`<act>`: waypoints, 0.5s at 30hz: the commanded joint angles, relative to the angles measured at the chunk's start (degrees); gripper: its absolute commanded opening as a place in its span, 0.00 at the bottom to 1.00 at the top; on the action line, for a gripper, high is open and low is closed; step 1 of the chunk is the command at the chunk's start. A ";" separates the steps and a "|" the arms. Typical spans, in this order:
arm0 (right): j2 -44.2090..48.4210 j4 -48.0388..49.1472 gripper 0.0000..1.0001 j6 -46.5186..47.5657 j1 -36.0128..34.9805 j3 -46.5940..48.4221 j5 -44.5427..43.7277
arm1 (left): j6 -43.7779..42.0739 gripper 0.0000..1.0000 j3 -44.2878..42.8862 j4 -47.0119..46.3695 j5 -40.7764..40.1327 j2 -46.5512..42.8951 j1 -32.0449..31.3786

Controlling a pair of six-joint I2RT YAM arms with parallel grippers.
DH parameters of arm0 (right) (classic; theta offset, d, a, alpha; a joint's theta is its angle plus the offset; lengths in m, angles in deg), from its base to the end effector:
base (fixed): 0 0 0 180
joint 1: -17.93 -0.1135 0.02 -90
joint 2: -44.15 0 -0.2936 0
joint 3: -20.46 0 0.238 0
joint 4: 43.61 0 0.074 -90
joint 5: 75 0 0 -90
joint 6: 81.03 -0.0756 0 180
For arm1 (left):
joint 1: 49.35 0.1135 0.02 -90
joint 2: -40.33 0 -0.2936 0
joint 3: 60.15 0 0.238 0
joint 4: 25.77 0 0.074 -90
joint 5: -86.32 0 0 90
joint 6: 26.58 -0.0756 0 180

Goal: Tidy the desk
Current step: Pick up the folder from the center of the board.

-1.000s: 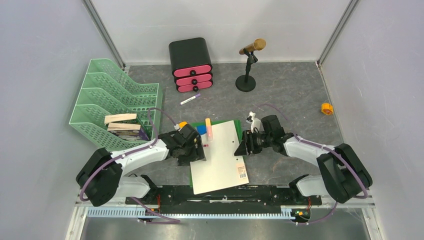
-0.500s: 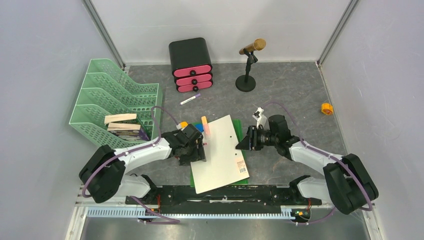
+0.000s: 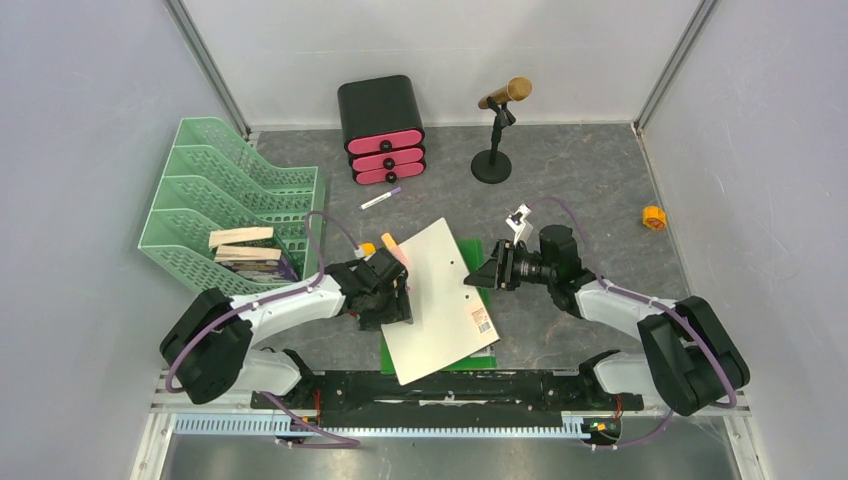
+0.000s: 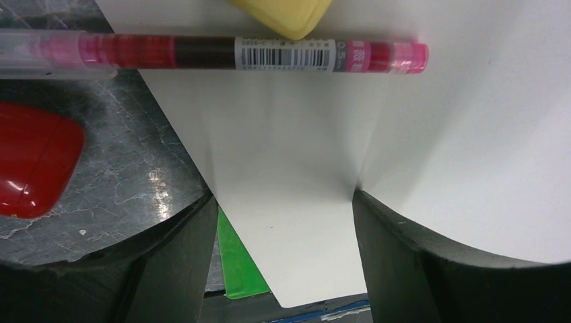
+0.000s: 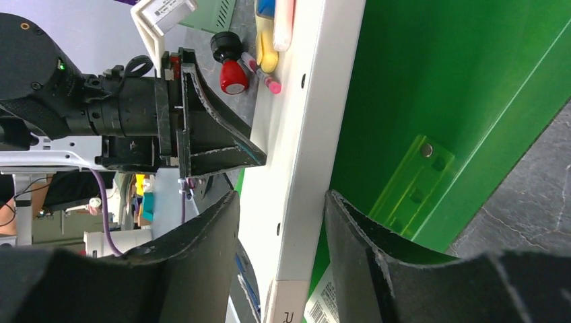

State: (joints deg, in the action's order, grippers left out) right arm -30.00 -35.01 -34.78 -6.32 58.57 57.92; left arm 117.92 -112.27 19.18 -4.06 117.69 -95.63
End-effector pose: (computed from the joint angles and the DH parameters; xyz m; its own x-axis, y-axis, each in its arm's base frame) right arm 0.2041 0.1484 0.1963 -0.8925 0.1533 -0.4241 -0.3248 0.4339 0.8404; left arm 0.1536 -0.1599 0.1578 -0.9647 -0.1691 -0.2019 -0.1106 0.9558 -0.2723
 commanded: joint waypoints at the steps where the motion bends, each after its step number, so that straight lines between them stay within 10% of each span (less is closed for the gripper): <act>1: -0.85 5.54 0.53 -4.82 -5.81 1.53 16.61 | 0.15 0.77 1.92 -16.62 3.28 5.42 -2.66; 9: -2.70 -7.82 0.51 4.98 -9.69 7.96 14.11 | -0.01 0.78 2.47 -18.38 2.93 3.32 -3.16; 15: -3.19 -7.63 0.32 4.95 -10.20 7.85 13.95 | -0.18 0.79 2.84 -18.58 2.50 1.59 -3.32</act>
State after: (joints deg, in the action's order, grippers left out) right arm -33.63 -45.37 -30.30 -13.36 63.23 61.90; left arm 117.20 -111.64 13.24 -0.67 117.34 -97.55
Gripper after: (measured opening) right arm 0.412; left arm 0.782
